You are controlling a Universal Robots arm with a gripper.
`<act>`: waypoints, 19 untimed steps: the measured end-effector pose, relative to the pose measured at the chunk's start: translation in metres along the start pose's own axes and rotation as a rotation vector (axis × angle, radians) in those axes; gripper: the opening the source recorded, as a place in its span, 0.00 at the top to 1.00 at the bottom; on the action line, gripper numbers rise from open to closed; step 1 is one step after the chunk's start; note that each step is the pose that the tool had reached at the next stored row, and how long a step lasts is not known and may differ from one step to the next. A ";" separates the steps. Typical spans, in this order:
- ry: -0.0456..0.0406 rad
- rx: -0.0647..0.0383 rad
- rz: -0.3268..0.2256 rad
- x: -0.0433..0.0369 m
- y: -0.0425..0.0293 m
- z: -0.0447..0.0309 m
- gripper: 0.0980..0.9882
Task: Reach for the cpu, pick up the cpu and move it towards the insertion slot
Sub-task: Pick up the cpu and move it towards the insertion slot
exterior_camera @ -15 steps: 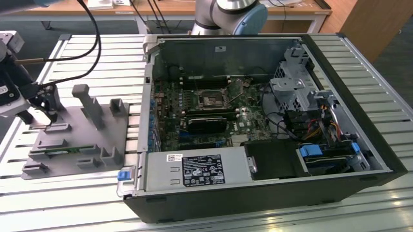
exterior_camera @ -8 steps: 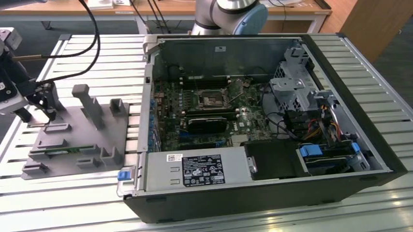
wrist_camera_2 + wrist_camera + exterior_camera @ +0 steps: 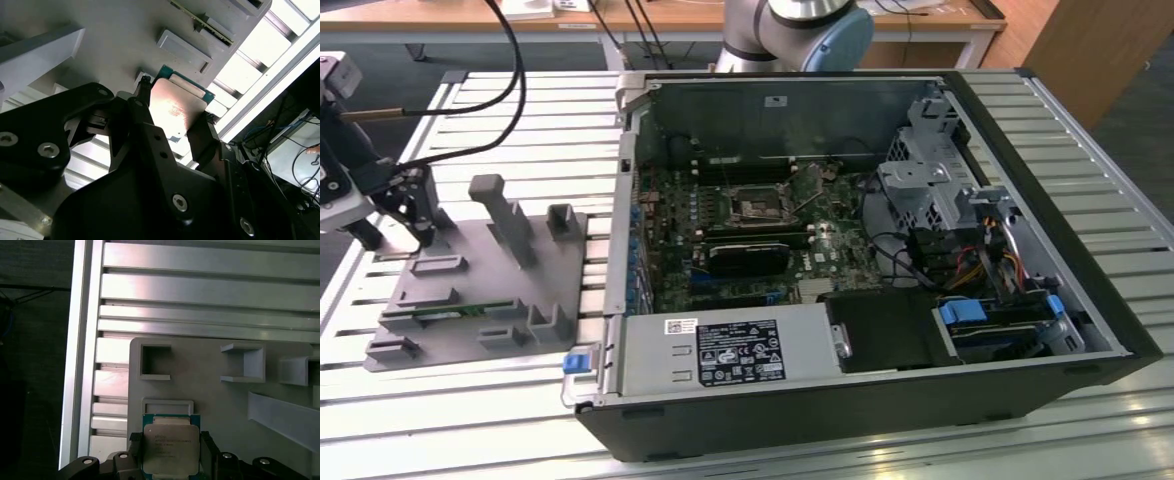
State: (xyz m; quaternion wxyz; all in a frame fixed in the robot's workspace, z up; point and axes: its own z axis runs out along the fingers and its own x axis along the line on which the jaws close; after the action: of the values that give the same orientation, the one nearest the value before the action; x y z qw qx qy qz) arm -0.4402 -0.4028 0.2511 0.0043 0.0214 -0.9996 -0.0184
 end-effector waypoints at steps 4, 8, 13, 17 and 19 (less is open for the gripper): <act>0.0000 0.000 0.000 0.0000 0.0002 -0.0020 0.50; 0.0001 0.000 0.000 0.0000 0.0003 -0.0042 0.50; 0.0001 0.000 0.000 0.0001 0.0015 -0.0088 0.50; 0.0001 0.000 0.000 0.0000 0.0018 -0.0138 0.50; 0.0000 0.000 0.000 0.0001 0.0019 -0.0163 0.50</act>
State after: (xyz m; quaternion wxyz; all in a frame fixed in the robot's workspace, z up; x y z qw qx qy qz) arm -0.4402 -0.4014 0.2674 0.0043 0.0214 -0.9996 -0.0184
